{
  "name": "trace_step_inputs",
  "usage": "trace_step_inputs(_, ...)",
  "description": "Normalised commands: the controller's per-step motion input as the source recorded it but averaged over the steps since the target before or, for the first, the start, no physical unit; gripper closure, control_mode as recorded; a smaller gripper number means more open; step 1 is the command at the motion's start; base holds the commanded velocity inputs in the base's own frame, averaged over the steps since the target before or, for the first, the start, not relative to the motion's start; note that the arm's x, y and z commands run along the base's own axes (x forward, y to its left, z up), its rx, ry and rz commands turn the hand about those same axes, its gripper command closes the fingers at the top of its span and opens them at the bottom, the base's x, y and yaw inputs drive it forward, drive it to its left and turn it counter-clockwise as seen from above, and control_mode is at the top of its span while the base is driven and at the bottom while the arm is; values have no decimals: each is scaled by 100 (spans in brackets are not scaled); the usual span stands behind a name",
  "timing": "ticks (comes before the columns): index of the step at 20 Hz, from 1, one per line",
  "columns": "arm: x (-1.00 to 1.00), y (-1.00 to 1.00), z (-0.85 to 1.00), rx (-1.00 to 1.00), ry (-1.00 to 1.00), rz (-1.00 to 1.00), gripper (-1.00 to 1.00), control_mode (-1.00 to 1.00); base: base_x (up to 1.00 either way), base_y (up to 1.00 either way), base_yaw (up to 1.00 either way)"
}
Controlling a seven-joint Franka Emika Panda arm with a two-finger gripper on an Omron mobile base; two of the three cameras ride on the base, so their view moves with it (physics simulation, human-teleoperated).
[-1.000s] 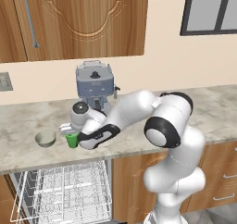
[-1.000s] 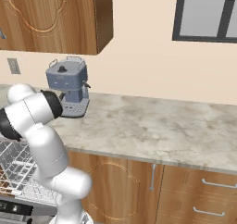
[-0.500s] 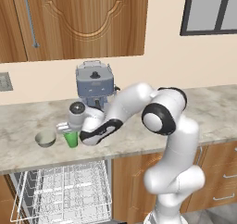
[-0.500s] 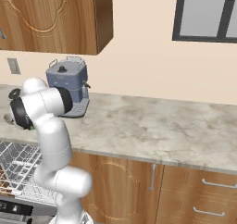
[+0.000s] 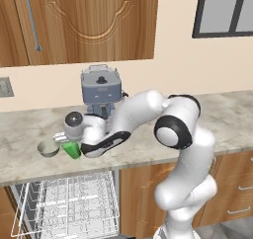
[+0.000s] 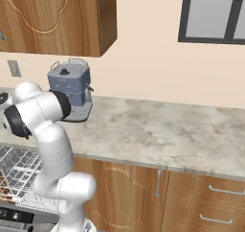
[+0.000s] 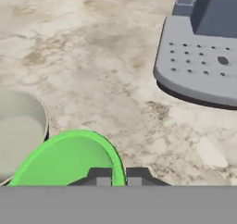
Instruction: Pick up the cup and bowl from the counter, place them in the dishwasher, and close the dishwasher door.
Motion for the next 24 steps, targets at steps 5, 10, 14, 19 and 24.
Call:
trace_step_inputs(5,-96,-1,0,-6,-23,1,100,-100,0,0,0)
trace_step_inputs(10,-65,-5,9,0,-20,0,100,-100,0,0,0)
trace_step_inputs(14,-33,-9,34,5,-14,0,100,-100,0,0,0)
trace_step_inputs(19,-22,-22,36,18,-9,0,100,-100,0,0,0)
trace_step_inputs(24,-44,-21,43,27,-9,0,100,-100,0,0,0)
